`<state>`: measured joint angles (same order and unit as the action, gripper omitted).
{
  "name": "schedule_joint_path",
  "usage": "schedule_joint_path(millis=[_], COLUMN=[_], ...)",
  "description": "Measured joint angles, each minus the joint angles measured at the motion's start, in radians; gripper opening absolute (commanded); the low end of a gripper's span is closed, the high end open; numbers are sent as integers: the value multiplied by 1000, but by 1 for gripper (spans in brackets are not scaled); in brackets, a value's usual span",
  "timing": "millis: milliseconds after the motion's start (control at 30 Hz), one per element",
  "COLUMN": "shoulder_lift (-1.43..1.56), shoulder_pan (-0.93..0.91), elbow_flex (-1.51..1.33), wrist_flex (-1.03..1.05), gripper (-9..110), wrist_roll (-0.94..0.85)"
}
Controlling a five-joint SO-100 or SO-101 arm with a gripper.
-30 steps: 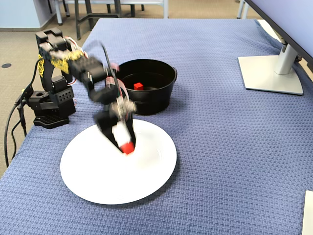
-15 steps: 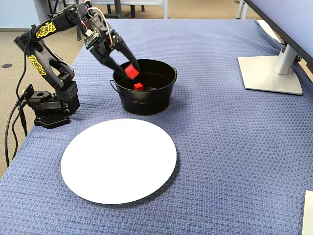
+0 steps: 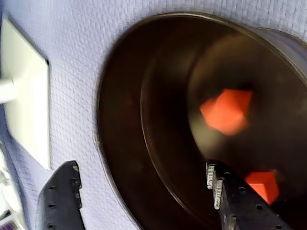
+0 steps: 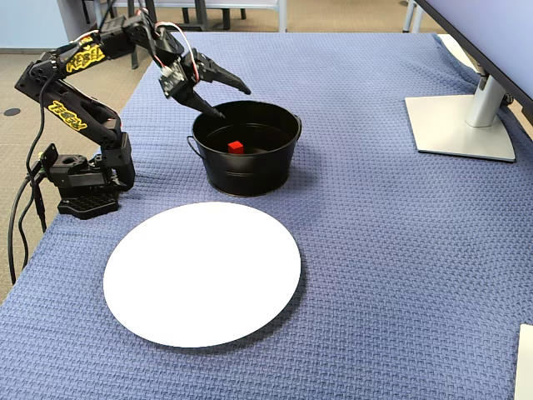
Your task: Pick up the red cubes from the white plate and place them in the black recipient
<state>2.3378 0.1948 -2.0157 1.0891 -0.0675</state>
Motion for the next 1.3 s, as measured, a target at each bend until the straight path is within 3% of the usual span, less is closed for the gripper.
schedule_joint_path(millis=[333, 600, 967, 1300], shoulder_lift=[250, 405, 634, 746], shoulder_pan=[-267, -454, -394, -321], elbow_flex=[-20, -304, -772, -873], wrist_flex=[199, 158, 89, 83], gripper=[4, 0, 0, 0], wrist_roll=[-11, -95, -140, -137])
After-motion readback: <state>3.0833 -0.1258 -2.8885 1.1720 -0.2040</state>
